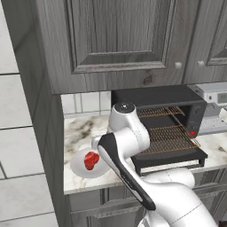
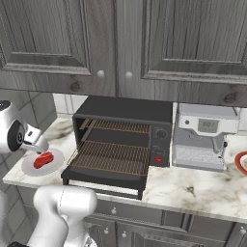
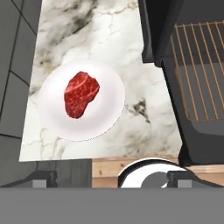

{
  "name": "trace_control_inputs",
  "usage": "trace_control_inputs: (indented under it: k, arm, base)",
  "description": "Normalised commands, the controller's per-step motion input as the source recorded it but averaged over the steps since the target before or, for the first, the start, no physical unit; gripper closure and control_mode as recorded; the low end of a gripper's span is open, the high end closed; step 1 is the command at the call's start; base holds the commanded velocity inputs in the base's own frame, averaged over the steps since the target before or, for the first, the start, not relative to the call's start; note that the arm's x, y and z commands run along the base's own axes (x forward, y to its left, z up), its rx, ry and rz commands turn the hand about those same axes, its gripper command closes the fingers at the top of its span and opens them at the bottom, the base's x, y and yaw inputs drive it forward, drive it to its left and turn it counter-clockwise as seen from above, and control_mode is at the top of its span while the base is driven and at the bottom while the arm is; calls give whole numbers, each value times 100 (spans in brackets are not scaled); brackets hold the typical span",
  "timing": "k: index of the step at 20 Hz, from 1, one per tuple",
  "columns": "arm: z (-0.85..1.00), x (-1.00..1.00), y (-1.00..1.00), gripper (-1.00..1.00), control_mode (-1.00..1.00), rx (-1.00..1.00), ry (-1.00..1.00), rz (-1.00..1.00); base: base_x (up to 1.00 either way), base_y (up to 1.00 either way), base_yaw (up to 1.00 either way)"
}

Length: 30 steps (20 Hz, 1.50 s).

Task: Open the toaster oven door. Place the bread on the top rack in the toaster oven and place the steak on the bottom rack.

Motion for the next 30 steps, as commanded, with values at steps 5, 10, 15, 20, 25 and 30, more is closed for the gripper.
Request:
trace_control_inputs:
  k: [5, 10, 15, 20, 25, 30]
  arm:
    - [-31, 30, 21, -100, -100, 5, -1, -5]
    - [-30, 23, 19, -100, -100, 8, 0, -1]
    - [-30, 22, 16, -100, -100, 3, 0, 0]
    - [-27, 17, 22, -100, -100, 0, 5, -5]
    - [-21, 15, 14, -100, -100, 0, 10, -8]
    - [-22, 6, 8, -100, -100, 0, 12, -8]
  base:
    - [0, 0, 0]
    - [0, 0, 0]
    - [0, 0, 0]
    - [0, 0, 0]
    - [0, 0, 0]
    - [0, 0, 0]
